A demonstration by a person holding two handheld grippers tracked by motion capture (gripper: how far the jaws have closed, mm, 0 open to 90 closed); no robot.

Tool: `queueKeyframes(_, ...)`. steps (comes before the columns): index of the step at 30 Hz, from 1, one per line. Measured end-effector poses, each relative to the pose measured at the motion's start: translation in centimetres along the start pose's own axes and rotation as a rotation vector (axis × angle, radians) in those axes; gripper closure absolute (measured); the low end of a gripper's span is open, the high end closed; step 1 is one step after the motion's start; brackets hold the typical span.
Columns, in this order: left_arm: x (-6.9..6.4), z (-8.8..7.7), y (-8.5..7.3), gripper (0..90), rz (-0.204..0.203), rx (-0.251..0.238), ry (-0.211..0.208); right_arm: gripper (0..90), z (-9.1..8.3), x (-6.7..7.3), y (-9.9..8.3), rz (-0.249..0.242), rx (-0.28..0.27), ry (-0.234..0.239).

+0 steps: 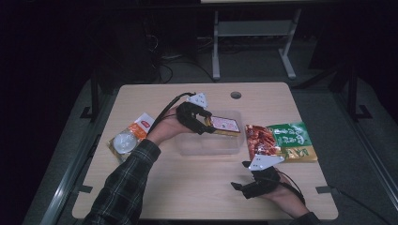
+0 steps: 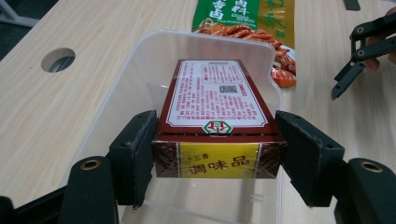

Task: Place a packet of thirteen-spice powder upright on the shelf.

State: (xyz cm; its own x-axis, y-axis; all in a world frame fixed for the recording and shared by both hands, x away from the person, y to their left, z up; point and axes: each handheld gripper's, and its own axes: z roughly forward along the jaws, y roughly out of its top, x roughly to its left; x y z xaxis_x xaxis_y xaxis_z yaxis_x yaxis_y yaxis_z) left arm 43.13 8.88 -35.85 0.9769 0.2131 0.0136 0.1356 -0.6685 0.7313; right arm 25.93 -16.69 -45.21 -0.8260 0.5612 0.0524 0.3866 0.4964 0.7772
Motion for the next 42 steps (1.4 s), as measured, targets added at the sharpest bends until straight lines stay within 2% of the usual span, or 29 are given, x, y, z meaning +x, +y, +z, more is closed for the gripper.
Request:
queueKeyframes(5,0.0,0.1,0.8,32.0,0.019,0.000,-0.002,13.9,0.0,0.0,0.0,0.001,0.001,0.001)
queueKeyframes(21,0.1,0.8,2.6,32.0,0.038,-0.032,-0.011,13.9,0.0,0.0,0.0,0.000,0.000,0.002)
queueKeyframes(27,0.4,1.0,3.0,32.0,0.026,-0.054,-0.020,13.9,0.0,0.0,0.0,-0.001,0.000,0.003)
queueKeyframes(38,0.4,1.7,4.2,32.0,0.042,-0.067,-0.026,13.9,0.0,0.0,0.0,-0.005,-0.005,0.007)
queueKeyframes(42,0.6,2.1,4.5,32.0,0.029,-0.084,-0.032,13.9,0.0,0.1,0.0,-0.006,-0.005,0.009)
